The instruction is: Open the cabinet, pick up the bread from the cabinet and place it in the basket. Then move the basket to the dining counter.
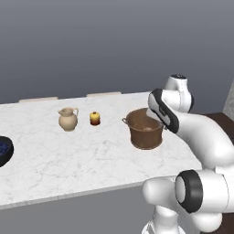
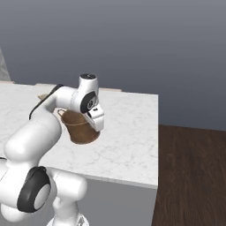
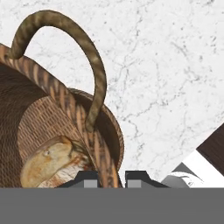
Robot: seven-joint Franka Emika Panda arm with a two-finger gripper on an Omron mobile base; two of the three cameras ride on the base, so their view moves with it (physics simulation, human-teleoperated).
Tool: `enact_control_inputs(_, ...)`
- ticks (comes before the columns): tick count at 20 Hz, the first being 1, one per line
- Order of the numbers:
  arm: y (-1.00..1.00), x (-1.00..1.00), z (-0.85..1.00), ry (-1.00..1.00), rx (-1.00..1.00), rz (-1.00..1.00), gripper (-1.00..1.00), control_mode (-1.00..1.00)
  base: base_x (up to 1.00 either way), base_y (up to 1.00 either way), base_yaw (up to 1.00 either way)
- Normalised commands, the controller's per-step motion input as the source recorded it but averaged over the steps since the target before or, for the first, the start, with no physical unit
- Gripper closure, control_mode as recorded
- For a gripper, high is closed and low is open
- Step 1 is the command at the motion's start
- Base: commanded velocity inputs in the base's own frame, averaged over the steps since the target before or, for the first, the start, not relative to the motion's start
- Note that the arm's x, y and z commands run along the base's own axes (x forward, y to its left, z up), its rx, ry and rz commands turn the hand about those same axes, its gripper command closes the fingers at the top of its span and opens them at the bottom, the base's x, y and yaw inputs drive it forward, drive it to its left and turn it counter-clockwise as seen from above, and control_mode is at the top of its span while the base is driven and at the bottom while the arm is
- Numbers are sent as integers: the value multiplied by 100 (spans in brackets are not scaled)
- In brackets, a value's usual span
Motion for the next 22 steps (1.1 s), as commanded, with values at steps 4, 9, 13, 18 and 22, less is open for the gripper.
enact_control_inputs(4,-1,8,-58,0,0,0,100,-100,0,0,0)
enact_control_inputs(9,0,8,-60,0,0,0,100,-100,0,0,0)
enact_control_inputs(13,0,13,-36,0,3,0,100,-100,0,0,0)
enact_control_inputs(18,0,4,-29,0,5,0,100,-100,0,0,0)
enact_control_inputs(22,0,5,-25,0,5,0,100,-100,0,0,0)
